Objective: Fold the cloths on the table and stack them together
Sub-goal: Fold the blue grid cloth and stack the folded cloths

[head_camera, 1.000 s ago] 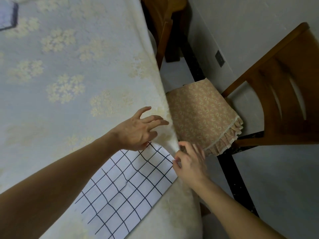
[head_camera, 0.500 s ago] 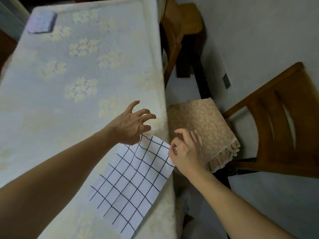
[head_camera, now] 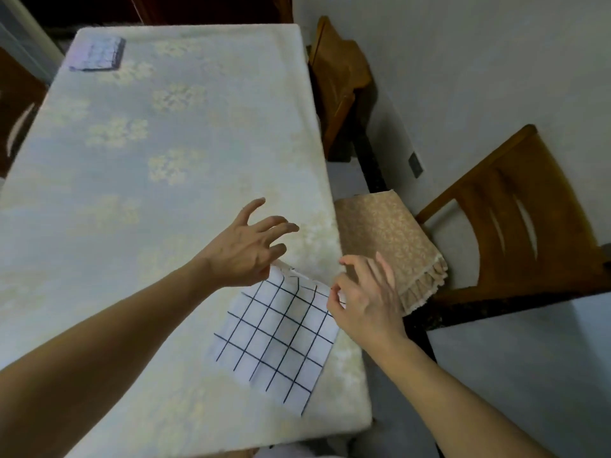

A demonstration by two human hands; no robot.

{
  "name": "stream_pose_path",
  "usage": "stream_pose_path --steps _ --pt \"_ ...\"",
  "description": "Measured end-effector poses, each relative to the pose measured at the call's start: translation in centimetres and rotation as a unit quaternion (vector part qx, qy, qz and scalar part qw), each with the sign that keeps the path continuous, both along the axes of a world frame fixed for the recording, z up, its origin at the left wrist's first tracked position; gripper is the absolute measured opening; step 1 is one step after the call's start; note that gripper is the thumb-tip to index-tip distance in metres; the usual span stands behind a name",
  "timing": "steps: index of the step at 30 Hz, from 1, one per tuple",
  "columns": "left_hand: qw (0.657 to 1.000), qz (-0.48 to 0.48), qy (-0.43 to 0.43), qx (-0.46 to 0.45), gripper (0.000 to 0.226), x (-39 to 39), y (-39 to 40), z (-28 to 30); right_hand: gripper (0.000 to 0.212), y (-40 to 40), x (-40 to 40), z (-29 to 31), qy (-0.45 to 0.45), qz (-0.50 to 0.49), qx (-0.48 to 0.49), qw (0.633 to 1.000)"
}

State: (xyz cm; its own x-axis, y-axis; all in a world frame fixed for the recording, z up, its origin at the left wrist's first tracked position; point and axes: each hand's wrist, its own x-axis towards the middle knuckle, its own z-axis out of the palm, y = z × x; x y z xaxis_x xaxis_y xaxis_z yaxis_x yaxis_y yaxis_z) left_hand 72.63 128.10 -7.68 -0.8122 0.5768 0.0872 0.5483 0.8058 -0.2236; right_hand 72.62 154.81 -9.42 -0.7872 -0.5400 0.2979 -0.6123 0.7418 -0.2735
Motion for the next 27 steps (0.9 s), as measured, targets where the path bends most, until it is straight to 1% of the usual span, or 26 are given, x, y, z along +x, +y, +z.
stream_pose_path --steps 2,4,8,12,15,18,22,27 --pt "1.0 -0.001 0.004 0.004 0.012 2.3 -0.4 -0.3 0.004 0.0 2.3 -0.3 0.012 0.008 -0.005 1.0" --pt "1.0 0.0 0.002 0.009 0.013 4.5 -0.5 -0.7 0.008 0.0 4.3 -0.7 0.012 0.016 -0.002 1.0" --pt "1.0 0.005 -0.002 0.02 0.016 8.6 -0.8 -2.0 0.007 0.1 7.6 -1.8 -0.003 0.041 0.019 0.999" --pt "0.999 0.016 -0.024 0.025 0.017 12.0 -0.9 -3.9 0.006 -0.1 10.2 -3.1 -0.029 0.066 0.037 0.997" --pt "0.998 0.028 -0.04 0.037 0.016 14.0 -0.9 -5.3 0.005 -0.2 11.8 -4.6 -0.04 0.086 0.056 0.994" --pt "0.997 0.035 -0.048 0.049 0.019 15.6 -0.8 -6.8 0.006 -0.4 13.2 -6.2 -0.057 0.092 0.069 0.992" --pt "0.996 0.043 -0.057 0.061 0.01 17.5 -0.8 -8.6 0.006 -0.4 14.5 -7.9 -0.076 0.107 0.089 0.987" --pt "0.994 0.053 -0.072 0.069 0.016 18.8 -1.0 -10.3 0.007 -0.5 15.7 -9.3 -0.098 0.119 0.112 0.982"
